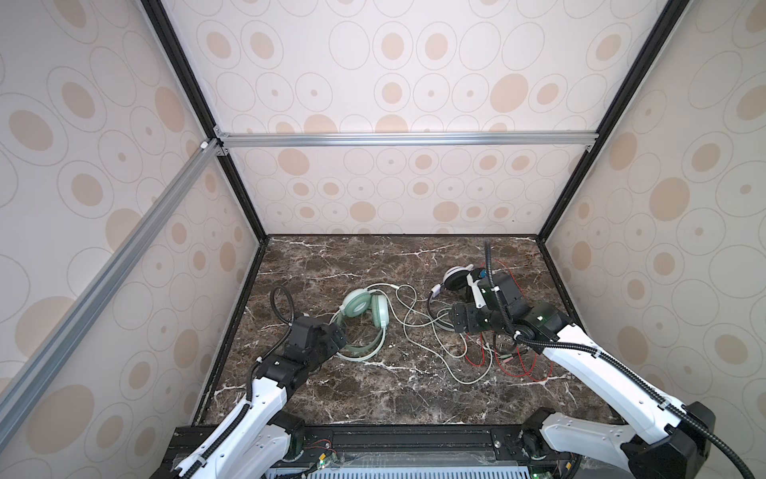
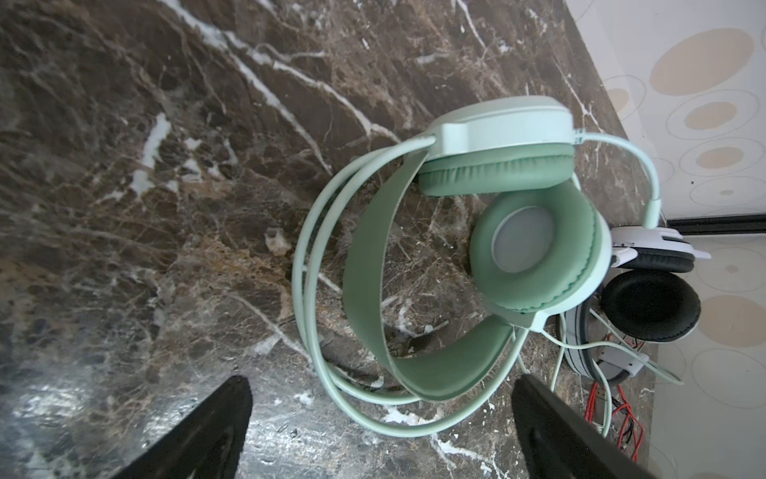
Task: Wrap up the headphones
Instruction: 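Move the left gripper to the mint-green headband while the right gripper nears the white headset, then close the left gripper on the mint-green headband and hold it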
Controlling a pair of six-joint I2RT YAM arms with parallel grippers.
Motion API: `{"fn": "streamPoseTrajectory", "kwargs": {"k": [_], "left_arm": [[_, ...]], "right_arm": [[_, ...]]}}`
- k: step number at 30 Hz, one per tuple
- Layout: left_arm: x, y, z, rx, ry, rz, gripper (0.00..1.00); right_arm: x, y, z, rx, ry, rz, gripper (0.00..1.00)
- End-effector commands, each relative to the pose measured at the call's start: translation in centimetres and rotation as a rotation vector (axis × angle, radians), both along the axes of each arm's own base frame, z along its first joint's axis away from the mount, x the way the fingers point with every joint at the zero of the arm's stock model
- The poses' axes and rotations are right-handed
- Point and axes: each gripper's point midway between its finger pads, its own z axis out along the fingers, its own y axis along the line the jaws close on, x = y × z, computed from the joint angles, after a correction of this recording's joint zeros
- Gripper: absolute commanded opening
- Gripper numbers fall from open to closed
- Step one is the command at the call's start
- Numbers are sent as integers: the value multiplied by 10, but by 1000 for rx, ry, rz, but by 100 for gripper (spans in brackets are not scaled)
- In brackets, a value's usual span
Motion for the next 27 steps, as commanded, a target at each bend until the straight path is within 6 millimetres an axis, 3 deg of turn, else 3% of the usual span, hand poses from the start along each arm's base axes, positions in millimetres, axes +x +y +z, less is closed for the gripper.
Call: {"fn": "streamPoseTrajectory", "kwargs": {"k": [1,9,15,23,27], "left_arm": [[7,0,-7,-21,-3,44,98],[22,-11,-28,22,40,-16,98],[29,-5,-42,132,70,-38,98],[41,-6,-49,223,114,-93,83],[53,-10,-51,260,140,-113,70]], "right_arm": [[-5,-2,-6,-19,24,0,100],[-1,10,4,12,56,13,98],[6,7,-7,12,41,-32,97],[32,17,-5,-29,33,-31,98],[49,24,-3,-45,38,-10,98]]}}
